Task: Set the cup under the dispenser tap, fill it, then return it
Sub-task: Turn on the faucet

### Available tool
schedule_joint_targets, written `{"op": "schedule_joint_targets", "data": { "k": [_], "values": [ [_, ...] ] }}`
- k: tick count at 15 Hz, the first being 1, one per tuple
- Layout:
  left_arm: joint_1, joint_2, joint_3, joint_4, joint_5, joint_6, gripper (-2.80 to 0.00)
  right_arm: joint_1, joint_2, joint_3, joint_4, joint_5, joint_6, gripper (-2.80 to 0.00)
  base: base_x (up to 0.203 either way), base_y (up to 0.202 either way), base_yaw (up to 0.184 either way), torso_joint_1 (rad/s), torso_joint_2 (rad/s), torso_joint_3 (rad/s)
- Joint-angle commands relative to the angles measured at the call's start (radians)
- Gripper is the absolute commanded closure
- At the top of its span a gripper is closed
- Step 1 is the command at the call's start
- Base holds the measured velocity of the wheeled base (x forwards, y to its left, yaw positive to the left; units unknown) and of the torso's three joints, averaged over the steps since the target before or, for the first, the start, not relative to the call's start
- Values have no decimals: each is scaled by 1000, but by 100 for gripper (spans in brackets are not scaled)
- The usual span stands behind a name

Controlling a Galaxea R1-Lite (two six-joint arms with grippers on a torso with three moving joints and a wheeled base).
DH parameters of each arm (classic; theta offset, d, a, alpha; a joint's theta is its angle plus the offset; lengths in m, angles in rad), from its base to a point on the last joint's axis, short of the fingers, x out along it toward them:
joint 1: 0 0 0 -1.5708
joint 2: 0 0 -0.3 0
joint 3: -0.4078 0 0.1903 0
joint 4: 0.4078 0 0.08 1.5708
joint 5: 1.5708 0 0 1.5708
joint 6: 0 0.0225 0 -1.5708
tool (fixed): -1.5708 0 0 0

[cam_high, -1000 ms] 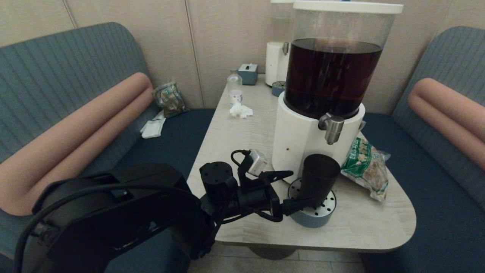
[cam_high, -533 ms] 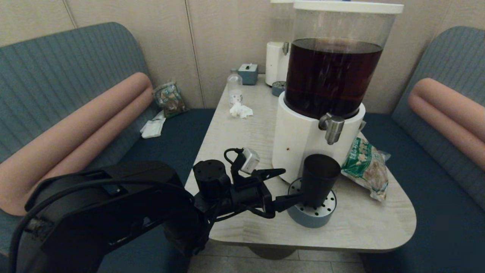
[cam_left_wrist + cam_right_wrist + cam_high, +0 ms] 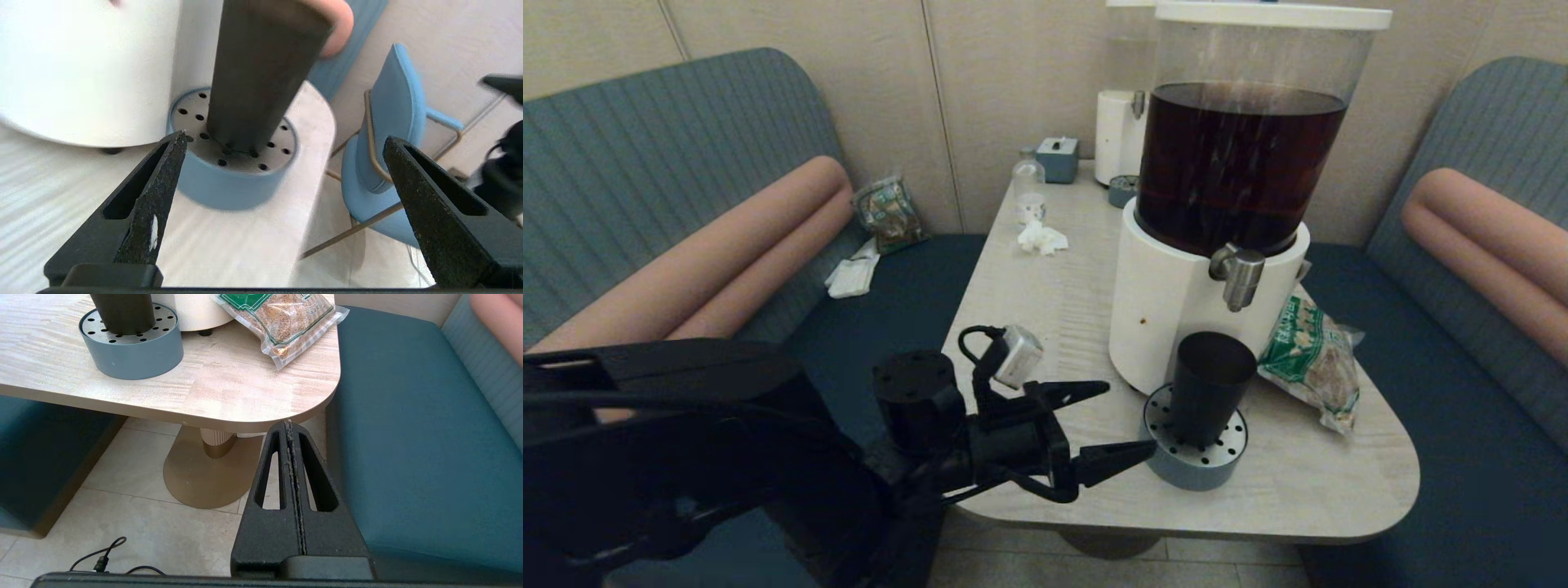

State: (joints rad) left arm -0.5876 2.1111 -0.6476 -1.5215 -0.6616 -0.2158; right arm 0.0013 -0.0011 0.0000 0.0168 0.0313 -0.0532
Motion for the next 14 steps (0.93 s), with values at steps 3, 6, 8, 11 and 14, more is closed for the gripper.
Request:
{"op": "schedule_joint_targets", "data": {
  "k": [3,6,8,11,14],
  "values": [
    [196,-392,191,-9,8,-8,-280,0,1,2,0,1,0,0,0,0,0,0,0,0],
    [437,-595,295,-9,9,-62,-280,0,0,2,0,1,0,0,0,0,0,0,0,0],
    [535,-687,324,-9,12,-110,-280,0,0,2,0,1,0,0,0,0,0,0,0,0],
    [580,-757,363,-9,16,-126,-280,0,0,2,0,1,0,0,0,0,0,0,0,0],
    [588,-811,380,-9,23,-126,-280,0,0,0,0,1,0,0,0,0,0,0,0,0]
  ]
}}
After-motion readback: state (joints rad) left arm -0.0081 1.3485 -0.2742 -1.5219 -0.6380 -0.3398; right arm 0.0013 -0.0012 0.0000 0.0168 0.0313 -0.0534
